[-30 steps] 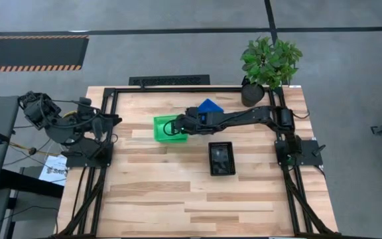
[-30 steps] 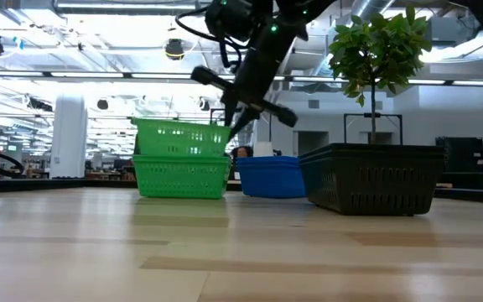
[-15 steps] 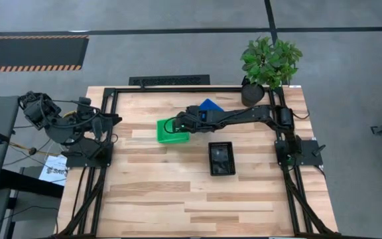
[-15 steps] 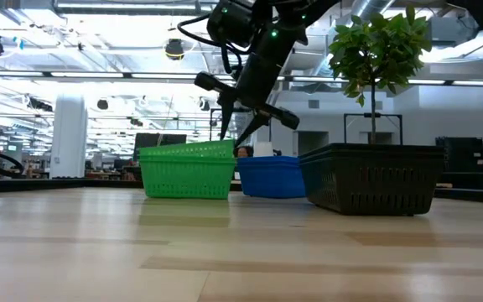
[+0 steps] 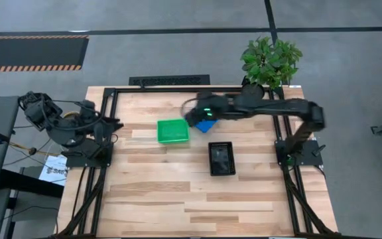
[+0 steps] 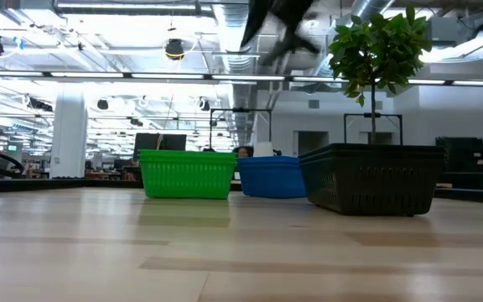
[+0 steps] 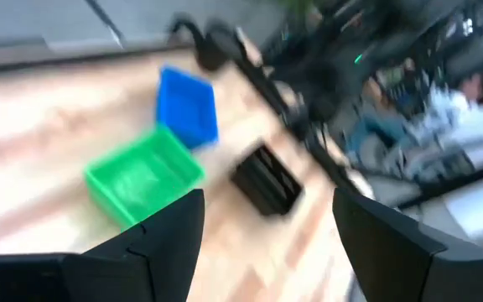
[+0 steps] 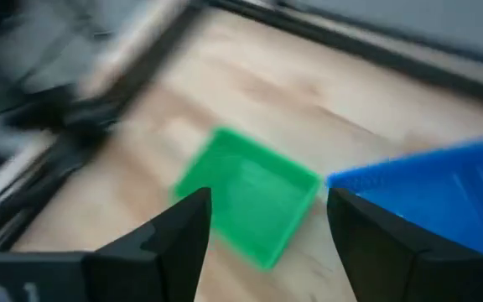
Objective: Stack baskets by color
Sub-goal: Return to Home Position
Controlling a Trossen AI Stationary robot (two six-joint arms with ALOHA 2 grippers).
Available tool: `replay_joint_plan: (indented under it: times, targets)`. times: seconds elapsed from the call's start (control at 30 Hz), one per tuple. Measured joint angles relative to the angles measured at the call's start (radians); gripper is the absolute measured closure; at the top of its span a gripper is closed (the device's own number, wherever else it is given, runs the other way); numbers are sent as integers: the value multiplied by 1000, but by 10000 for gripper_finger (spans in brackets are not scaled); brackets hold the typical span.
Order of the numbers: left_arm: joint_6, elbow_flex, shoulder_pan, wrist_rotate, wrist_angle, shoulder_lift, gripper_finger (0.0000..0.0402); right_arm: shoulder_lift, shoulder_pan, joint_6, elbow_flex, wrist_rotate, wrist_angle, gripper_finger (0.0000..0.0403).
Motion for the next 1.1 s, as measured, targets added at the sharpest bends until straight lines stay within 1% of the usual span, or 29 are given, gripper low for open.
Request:
replay_joint_plan:
  times: [0.07, 0.13, 0.17, 0.2, 0.23, 0.27, 0.3, 0.33, 0.37, 0.4, 0.43, 0.5, 0.57, 0.63, 0.7, 0.77, 0.83, 0.9, 1.0, 1.07, 1.1]
  targets:
    - [-7, 0, 0, 83, 0, 5, 150, -98, 49, -109, 0, -14, -14, 144]
    - [19, 0, 0, 125, 0, 9, 150, -186, 102, -189, 1, -18, -40, 144]
    - [35, 0, 0, 116, 0, 10, 150, -228, 129, -233, 1, -20, -49, 144]
    - [36, 0, 0, 84, 1, 10, 150, -270, 155, -263, 1, -21, -76, 144]
    - [33, 0, 0, 49, 6, 14, 150, -305, 179, -260, 0, -19, -95, 144]
    - [73, 0, -1, 19, 16, 21, 150, -346, 210, -266, 0, -1, -90, 144]
    - [187, 0, -3, 0, 40, 29, 150, -382, 249, -303, -9, 42, -69, 144]
    - [319, 0, -6, -1, 75, 39, 150, -418, 289, -352, -24, 107, -40, 144]
    - [415, 0, -6, -4, 108, 45, 150, -457, 324, -387, -45, 174, -10, 144]
    - [478, -1, -6, -6, 144, 47, 150, -497, 355, -401, -68, 236, 0, 144]
    - [527, -3, -5, -9, 172, 45, 150, -538, 382, -402, -94, 282, -2, 144]
    - [593, -18, -3, -67, 225, 34, 150, -631, 425, -375, -169, 363, 13, 144]
    - [618, -66, -2, -113, 267, 9, 150, -718, 483, -359, -285, 464, 67, 144]
    - [626, -147, -5, -87, 345, -39, 150, -806, 542, -345, -430, 523, 144, 144]
    - [672, -265, -4, -45, 497, -105, 150, -890, 589, -315, -592, 553, 236, 144]
    - [765, -399, 1, 22, 719, -176, 150, -966, 616, -300, -748, 564, 360, 144]
    - [851, -541, 14, 122, 925, -241, 150, -1034, 631, -299, -900, 586, 509, 144]
    - [902, -671, 33, 245, 1088, -306, 150, -1093, 637, -309, -1046, 584, 670, 144]
    - [929, -840, 69, 429, 1299, -409, 150, -1160, 643, -361, -1236, 569, 935, 144]
    - [923, -928, 92, 527, 1392, -478, 150, -1192, 638, -401, -1347, 558, 1103, 144]
    - [918, -961, 103, 559, 1411, -510, 150, -1208, 635, -417, -1396, 536, 1179, 144]
